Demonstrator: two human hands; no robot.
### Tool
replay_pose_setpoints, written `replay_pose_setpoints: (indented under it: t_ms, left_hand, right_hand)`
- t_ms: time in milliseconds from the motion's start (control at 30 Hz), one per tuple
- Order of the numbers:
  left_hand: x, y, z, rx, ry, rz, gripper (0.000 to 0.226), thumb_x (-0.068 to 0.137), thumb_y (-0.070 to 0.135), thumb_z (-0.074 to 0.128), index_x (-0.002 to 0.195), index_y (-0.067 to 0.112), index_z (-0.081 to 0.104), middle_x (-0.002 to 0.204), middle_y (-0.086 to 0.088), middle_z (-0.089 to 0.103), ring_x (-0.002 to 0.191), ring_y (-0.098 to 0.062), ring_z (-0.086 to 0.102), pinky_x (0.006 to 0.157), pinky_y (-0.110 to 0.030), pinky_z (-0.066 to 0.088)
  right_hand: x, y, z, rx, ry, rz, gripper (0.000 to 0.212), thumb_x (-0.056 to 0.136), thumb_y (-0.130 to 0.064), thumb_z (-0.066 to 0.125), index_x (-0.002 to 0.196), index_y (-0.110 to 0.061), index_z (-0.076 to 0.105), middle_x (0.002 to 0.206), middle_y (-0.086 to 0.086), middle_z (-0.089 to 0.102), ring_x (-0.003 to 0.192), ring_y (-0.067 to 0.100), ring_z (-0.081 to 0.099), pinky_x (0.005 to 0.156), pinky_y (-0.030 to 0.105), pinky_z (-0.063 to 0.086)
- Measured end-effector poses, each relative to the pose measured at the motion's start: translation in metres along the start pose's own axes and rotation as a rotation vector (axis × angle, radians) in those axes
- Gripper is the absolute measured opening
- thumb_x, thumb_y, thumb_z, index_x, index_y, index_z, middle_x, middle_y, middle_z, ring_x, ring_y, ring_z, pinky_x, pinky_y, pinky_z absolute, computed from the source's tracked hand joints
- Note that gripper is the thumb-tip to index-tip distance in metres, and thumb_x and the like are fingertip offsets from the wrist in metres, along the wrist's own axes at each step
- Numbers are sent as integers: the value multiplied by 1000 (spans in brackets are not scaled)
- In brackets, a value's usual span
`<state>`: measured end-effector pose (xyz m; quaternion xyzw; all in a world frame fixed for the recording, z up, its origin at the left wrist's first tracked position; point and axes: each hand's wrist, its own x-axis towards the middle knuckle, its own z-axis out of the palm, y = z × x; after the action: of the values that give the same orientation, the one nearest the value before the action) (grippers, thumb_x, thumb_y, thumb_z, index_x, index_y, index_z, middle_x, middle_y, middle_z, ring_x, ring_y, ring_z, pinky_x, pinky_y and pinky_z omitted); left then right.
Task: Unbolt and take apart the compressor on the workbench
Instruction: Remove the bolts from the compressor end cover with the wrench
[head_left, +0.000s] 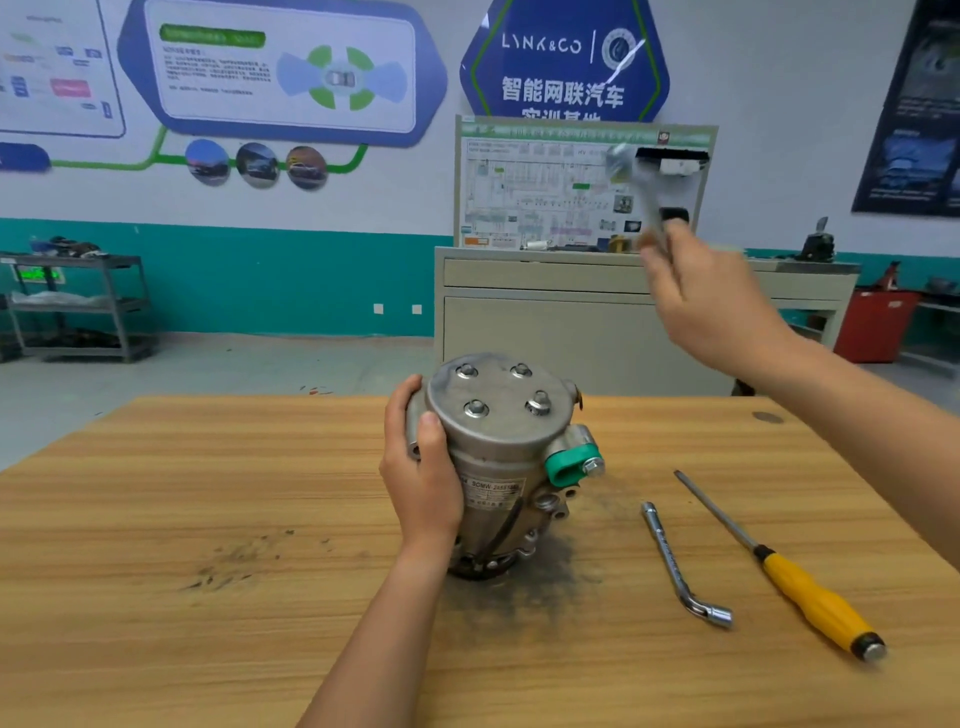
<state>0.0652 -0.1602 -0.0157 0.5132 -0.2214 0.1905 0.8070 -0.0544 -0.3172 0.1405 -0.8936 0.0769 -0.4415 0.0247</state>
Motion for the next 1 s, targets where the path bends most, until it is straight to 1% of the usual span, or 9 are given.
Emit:
replay_pose_setpoints:
  t_ms: [67, 167, 367, 600, 667, 733, 833, 900, 1000]
  left_hand:
    - [-3, 0, -1, -7, 28, 19, 37, 84, 29, 39, 117, 23, 54, 107, 22, 56, 92, 15, 54, 69, -5, 42]
    - [-4, 1, 0, -15, 30, 30, 39, 84, 33, 40, 118, 20, 53, 106, 20, 56, 91, 16, 54, 68, -4, 41]
    - [-12, 5, 5, 12, 58, 65, 55, 75, 49, 36, 119, 21, 54, 106, 30, 53, 93, 22, 50, 71, 0, 36]
    - [-19, 11, 14, 61, 40, 96, 58, 77, 48, 36, 123, 16, 53, 91, 52, 51, 87, 26, 49, 63, 3, 37]
    - [-19, 10, 13, 53, 41, 84, 57, 77, 49, 36, 123, 18, 53, 92, 47, 54, 87, 26, 49, 63, 3, 37]
    - [-14, 7, 10, 26, 41, 45, 54, 79, 45, 40, 124, 17, 54, 96, 35, 56, 89, 24, 50, 63, 1, 38]
    - [-6, 5, 4, -12, 34, 6, 41, 83, 31, 39, 120, 21, 55, 106, 24, 54, 90, 22, 52, 65, -1, 40]
    - [-3, 6, 2, -36, 18, -8, 36, 83, 28, 39, 115, 24, 55, 108, 21, 55, 91, 20, 53, 67, -1, 40]
    - [2, 4, 2, -37, -13, -1, 34, 82, 27, 40, 112, 23, 56, 107, 18, 58, 91, 16, 55, 69, -2, 41]
  right_hand:
    - [-32, -11, -8, -231, -149, -160, 39, 97, -31, 31, 135, -23, 35, 52, 1, 43, 46, 23, 44, 43, 29, 24]
    - [-72, -23, -11, -516, -352, -179, 49, 99, -33, 25, 143, -40, 5, 50, -5, 36, 42, 9, 34, 38, 23, 23]
    - [-90, -30, -6, -702, -406, -96, 69, 94, -12, 35, 142, -35, -10, 55, -4, 31, 45, 13, 28, 40, 25, 20]
    - [-82, -54, -9, -756, -508, -110, 71, 86, 2, 39, 145, -14, 2, 56, -1, 27, 43, 16, 23, 38, 27, 19]
    - [-90, -53, -6, -745, -505, -104, 71, 85, 1, 40, 145, -11, 4, 57, 0, 26, 43, 16, 22, 38, 27, 17]
    - [-98, -48, -6, -756, -469, -110, 66, 79, -1, 57, 140, -5, 31, 53, 1, 27, 37, 18, 23, 37, 23, 11]
    - [-100, -18, 4, -635, -28, -266, 24, 79, -18, 64, 100, -7, 71, 43, 4, 41, 28, 19, 34, 36, 17, 18]
    - [-87, 5, 17, -507, 44, -369, 29, 90, -22, 49, 99, -7, 72, 51, 7, 52, 38, 20, 46, 40, 24, 34]
    - [-47, 20, 39, -445, 92, -425, 22, 87, -13, 58, 102, 0, 69, 77, 16, 67, 66, 29, 65, 72, 47, 52]
